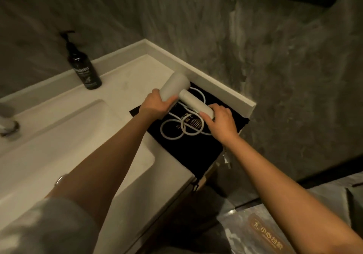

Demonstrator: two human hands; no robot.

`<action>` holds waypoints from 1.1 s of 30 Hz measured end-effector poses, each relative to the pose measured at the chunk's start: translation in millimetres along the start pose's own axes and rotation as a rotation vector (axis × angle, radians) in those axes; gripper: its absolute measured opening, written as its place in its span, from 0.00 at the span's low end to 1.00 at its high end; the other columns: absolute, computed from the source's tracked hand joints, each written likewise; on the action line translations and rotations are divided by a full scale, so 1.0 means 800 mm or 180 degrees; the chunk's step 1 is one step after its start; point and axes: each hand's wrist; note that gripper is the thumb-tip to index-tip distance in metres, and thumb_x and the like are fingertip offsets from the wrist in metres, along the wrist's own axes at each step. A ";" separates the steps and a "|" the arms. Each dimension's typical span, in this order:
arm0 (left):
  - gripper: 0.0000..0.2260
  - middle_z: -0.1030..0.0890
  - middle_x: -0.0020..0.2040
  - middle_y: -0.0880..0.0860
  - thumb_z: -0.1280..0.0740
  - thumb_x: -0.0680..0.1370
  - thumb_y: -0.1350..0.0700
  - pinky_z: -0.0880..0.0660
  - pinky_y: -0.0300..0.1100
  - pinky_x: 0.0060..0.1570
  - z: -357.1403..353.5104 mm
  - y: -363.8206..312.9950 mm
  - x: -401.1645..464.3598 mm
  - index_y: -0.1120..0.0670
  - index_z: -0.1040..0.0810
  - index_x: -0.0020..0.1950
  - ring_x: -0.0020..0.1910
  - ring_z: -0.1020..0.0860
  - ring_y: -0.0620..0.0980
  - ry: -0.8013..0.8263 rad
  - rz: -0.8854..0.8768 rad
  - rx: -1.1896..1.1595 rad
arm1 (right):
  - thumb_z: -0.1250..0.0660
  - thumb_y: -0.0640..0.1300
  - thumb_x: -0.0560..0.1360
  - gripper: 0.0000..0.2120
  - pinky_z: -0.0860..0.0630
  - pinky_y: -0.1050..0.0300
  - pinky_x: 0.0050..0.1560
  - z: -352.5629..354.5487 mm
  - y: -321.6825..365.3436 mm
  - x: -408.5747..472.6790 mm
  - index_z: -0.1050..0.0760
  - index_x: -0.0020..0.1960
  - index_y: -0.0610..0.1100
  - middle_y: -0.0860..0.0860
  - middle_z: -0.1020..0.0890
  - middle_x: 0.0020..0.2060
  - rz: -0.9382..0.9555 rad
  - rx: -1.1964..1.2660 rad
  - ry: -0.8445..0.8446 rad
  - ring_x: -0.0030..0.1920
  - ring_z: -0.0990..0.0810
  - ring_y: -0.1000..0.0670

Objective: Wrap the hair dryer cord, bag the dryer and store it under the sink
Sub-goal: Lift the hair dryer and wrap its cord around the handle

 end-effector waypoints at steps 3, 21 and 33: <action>0.38 0.24 0.62 0.59 0.38 0.71 0.30 0.30 0.45 0.47 0.009 0.003 0.016 0.60 0.31 0.66 0.51 0.26 0.55 0.0197 0.0281 -0.0447 | 0.39 0.52 0.78 0.20 0.31 0.49 0.55 -0.004 0.001 0.004 0.28 0.62 0.39 0.38 0.23 0.54 -0.0045 0.0331 -0.0151 0.56 0.27 0.39; 0.22 0.16 0.39 0.56 0.27 0.69 0.44 0.19 0.43 0.39 0.092 0.008 -0.025 0.58 0.22 0.54 0.35 0.17 0.51 0.0997 0.0467 -0.3539 | 0.26 0.51 0.69 0.15 0.22 0.63 0.33 0.055 0.051 0.051 0.25 0.53 0.51 0.46 0.20 0.48 -0.0270 0.3005 -0.0219 0.28 0.21 0.59; 0.26 0.18 0.41 0.56 0.25 0.67 0.44 0.21 0.44 0.35 0.139 0.005 -0.139 0.58 0.24 0.59 0.34 0.18 0.51 -0.1141 0.0521 -0.4921 | 0.39 0.38 0.79 0.03 0.30 0.64 0.23 0.025 0.094 0.009 0.30 0.51 0.38 0.47 0.25 0.27 0.0434 0.3170 0.0785 0.20 0.29 0.56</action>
Point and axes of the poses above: each hand's wrist, its own x-axis towards the middle knuckle, its own z-axis out of the back of the hand, y = z × x
